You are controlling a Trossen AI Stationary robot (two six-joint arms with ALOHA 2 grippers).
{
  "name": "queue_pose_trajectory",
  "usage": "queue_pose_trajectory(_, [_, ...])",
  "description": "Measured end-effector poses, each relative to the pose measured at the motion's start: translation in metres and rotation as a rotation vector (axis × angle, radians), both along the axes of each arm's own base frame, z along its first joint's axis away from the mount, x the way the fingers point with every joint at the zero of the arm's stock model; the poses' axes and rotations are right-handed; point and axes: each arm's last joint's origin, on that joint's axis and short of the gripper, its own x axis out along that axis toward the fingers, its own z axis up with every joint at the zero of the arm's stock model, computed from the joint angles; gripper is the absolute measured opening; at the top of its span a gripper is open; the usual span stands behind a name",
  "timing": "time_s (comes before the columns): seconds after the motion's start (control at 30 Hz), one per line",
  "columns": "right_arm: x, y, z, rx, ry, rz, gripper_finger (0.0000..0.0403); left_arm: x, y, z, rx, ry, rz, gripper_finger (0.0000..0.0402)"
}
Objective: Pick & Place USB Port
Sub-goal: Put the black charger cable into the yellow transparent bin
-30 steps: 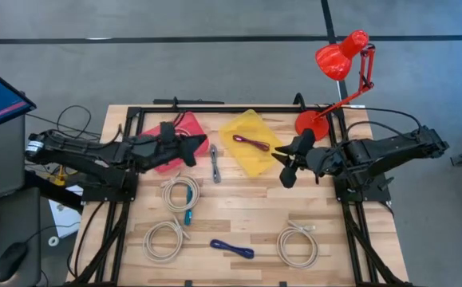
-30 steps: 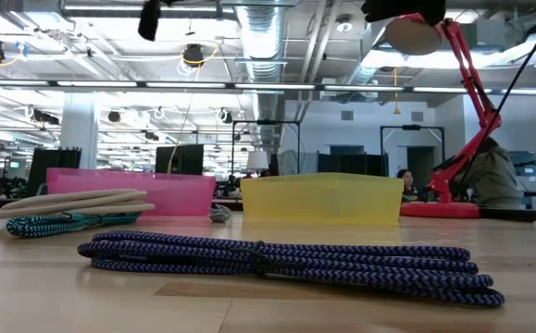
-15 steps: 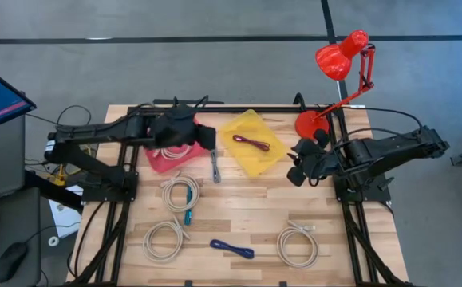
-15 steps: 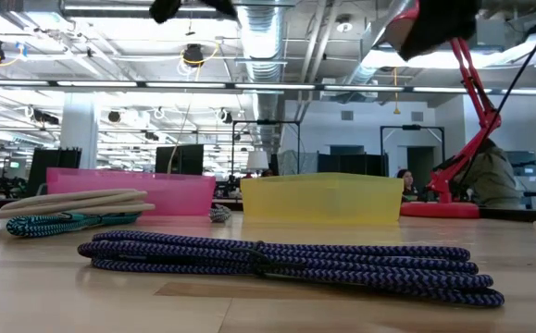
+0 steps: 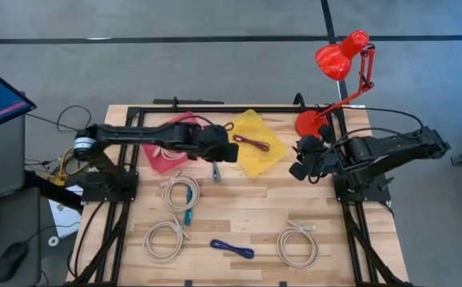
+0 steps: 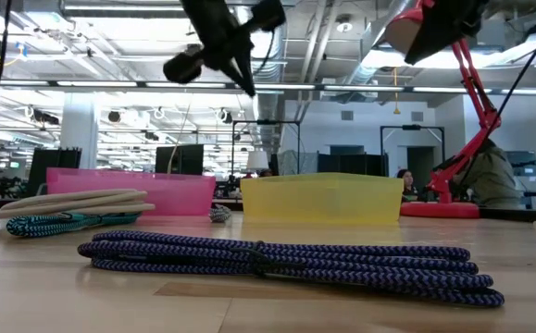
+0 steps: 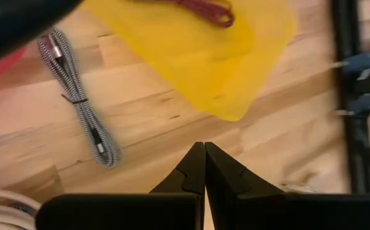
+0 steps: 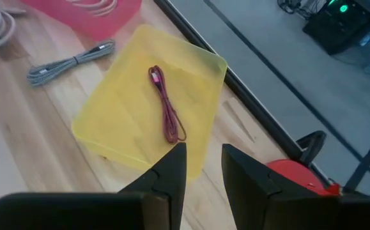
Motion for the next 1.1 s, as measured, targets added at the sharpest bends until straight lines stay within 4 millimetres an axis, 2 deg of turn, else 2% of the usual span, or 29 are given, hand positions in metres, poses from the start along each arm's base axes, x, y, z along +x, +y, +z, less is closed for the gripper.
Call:
queue_pose_trajectory(0.17, [0.000, -0.003, 0.000, -0.018, 0.028, 0.014, 0.0091, 0.005, 0.005, -0.015, -0.002, 0.063, 0.008, 0.0020])
queue_pose_trajectory(0.33, [0.000, -0.002, 0.000, -0.016, 0.029, 0.017, 0.0091, -0.002, 0.011, -0.020, -0.004, 0.161, 0.018, 0.0067])
queue_pose_trajectory(0.57, [0.000, -0.002, 0.000, -0.019, 0.034, 0.021, 0.0091, -0.004, 0.013, -0.024, -0.005, 0.187, 0.023, 0.0137])
queue_pose_trajectory(0.67, [0.000, -0.002, 0.000, -0.019, 0.034, 0.021, 0.0091, -0.006, 0.012, -0.038, -0.019, 0.234, 0.044, 0.0164])
queue_pose_trajectory(0.8, [0.000, -0.002, 0.000, -0.019, 0.034, 0.021, 0.0091, -0.014, 0.008, -0.067, -0.091, 0.299, 0.135, 0.0189])
queue_pose_trajectory(1.1, [0.000, -0.002, 0.000, -0.020, 0.035, 0.020, 0.0091, -0.017, 0.006, -0.107, -0.149, 0.177, 0.252, 0.0196])
